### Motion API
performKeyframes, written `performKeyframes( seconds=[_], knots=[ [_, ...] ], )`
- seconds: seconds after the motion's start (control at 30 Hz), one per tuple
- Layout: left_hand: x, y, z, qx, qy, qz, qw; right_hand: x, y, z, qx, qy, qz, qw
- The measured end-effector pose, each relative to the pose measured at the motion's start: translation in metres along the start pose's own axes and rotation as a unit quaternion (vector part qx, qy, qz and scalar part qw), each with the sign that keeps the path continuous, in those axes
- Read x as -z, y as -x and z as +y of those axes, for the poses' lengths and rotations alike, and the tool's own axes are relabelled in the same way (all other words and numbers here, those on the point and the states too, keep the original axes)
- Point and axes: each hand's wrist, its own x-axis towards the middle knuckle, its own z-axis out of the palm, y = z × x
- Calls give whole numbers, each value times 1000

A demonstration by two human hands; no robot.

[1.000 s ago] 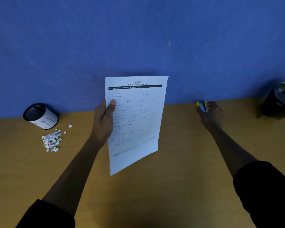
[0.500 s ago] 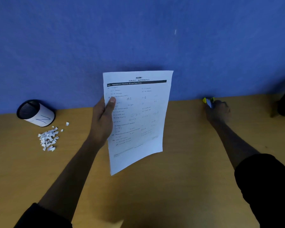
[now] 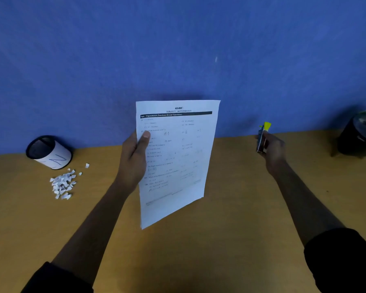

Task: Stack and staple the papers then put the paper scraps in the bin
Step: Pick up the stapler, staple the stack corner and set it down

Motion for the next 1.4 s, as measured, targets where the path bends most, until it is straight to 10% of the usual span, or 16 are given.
performKeyframes(
  seconds=[0.5, 1.1, 1.4],
  knots=[
    [4, 36, 39, -47, 33, -36, 998, -1, 139, -92, -53, -317, -302, 897],
    [8, 54, 68, -46, 26, -117, 992, -23, 228, -147, 182, -17, -273, 945],
    [4, 60, 79, -60, 9, -168, 984, -37, 249, -165, 346, 138, -284, 883]
  ],
)
